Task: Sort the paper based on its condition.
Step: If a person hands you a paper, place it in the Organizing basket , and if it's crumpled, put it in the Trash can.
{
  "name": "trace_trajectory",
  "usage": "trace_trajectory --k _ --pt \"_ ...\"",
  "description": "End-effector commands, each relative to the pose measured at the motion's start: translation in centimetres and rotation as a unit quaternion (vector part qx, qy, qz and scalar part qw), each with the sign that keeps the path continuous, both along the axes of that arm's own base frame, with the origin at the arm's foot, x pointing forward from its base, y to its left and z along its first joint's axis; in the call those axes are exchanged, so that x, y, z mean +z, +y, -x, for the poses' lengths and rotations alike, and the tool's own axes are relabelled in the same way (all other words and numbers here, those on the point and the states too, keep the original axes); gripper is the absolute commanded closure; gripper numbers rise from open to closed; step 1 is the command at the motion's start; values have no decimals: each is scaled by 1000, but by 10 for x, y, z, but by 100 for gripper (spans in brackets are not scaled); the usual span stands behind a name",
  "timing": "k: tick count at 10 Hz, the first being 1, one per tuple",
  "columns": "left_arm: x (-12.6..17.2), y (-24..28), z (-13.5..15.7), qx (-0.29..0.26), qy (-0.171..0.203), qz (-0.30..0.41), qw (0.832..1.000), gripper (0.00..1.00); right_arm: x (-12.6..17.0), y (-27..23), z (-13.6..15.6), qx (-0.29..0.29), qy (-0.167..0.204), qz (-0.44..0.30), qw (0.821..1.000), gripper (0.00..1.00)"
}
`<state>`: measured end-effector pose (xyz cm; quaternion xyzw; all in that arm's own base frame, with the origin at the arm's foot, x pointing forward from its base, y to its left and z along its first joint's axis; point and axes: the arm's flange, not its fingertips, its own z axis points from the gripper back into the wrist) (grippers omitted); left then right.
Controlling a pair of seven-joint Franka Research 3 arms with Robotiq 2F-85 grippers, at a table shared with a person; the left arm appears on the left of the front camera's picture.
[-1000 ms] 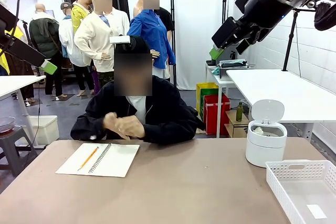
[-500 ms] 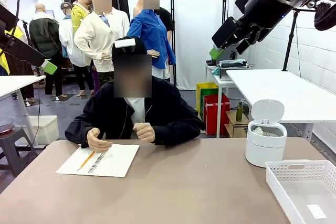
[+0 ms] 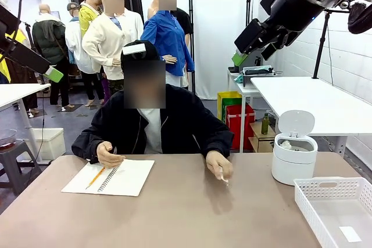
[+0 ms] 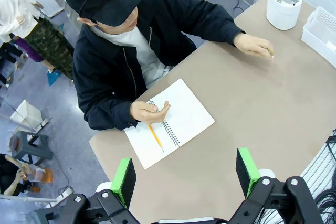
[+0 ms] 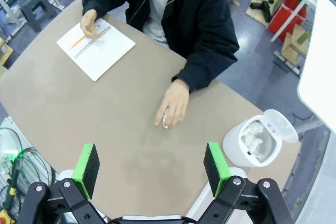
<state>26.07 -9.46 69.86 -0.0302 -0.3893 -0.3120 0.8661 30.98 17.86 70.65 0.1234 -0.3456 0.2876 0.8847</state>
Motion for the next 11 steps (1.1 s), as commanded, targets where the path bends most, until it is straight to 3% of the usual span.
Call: trace_trajectory --k 1,11 --pt "0 0 0 0 0 0 1000 0 0 0 0 -2 1 0 1000 0" --pt "0 0 0 0 0 0 1000 0 0 0 0 -2 1 0 1000 0"
